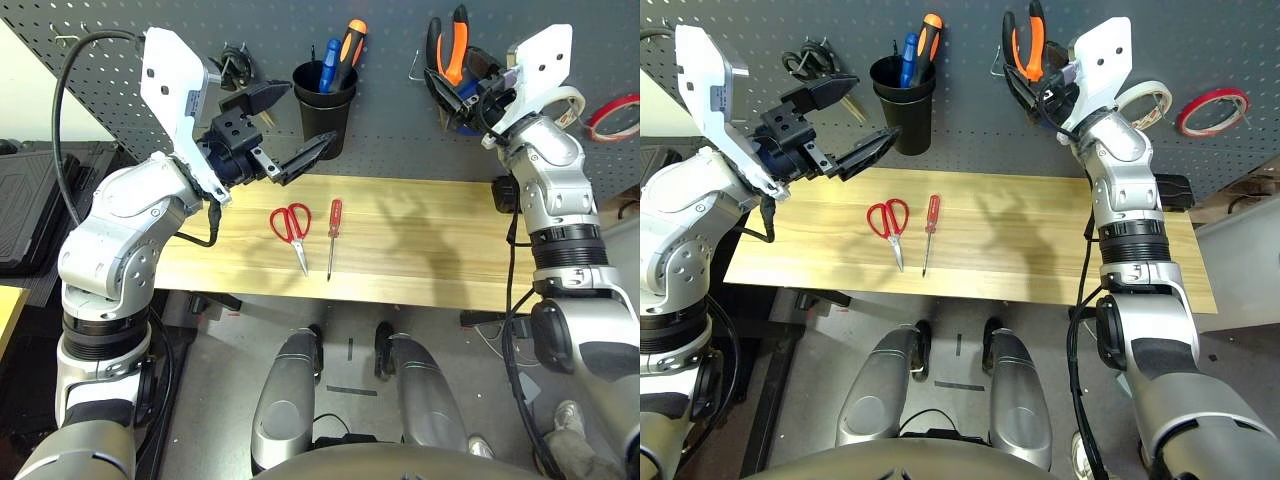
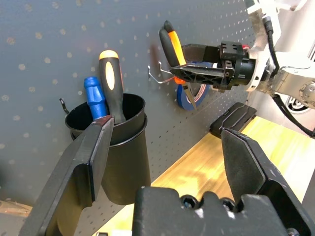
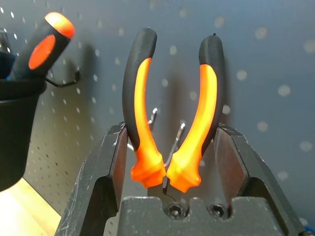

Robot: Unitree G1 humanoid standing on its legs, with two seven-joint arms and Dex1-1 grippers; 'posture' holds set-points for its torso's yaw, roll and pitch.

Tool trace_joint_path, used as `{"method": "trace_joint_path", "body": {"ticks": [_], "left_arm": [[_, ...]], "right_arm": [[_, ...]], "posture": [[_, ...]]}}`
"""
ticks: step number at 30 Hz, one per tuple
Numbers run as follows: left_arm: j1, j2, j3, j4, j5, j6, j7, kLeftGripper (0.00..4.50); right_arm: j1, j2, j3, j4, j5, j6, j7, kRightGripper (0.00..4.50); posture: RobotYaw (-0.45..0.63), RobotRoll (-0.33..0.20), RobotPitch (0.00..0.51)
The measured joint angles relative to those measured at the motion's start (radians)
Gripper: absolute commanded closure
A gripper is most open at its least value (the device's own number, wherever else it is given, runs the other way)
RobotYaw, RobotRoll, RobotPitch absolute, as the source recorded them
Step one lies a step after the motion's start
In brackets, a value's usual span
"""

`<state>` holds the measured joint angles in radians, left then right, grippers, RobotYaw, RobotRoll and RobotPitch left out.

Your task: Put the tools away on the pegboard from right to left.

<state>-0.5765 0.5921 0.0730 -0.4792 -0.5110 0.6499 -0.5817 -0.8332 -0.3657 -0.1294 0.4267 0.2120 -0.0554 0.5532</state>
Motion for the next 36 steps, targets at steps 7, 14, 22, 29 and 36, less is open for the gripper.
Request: {"method": "trace_joint_path", "body": {"ticks": [7, 14, 22, 29, 36], "left_arm": [[0.0, 0.0, -0.006, 0.008, 0.001, 0.0, 0.0, 0.0], [-0.001, 0.002, -0.006, 0.018, 0.001, 0.0, -0.002, 0.0], [-0.008, 0.002, -0.014, 0.025, 0.002, -0.005, -0.012, 0.0], [-0.01, 0.001, -0.015, 0.025, 0.003, -0.006, -0.016, 0.0], [-0.01, 0.001, -0.016, 0.025, 0.003, -0.005, -0.014, 0.0]], "right_arm": [[0.093, 0.018, -0.004, -0.133, 0.031, -0.062, 0.002, 1.62], [0.182, 0.024, -0.012, -0.256, 0.018, -0.171, -0.055, 1.62], [0.169, 0.054, -0.017, -0.262, -0.01, -0.257, -0.147, 1.62], [0.052, 0.07, -0.017, -0.175, -0.015, -0.313, -0.174, 1.62], [-0.055, 0.11, -0.014, 0.019, -0.016, -0.391, -0.178, 1.62]], "posture": [[0.23, 0.0, 0.258], [0.21, 0.0, 0.255], [0.2, 0.0, 0.25], [0.21, 0.0, 0.257], [0.23, 0.0, 0.269]]}}
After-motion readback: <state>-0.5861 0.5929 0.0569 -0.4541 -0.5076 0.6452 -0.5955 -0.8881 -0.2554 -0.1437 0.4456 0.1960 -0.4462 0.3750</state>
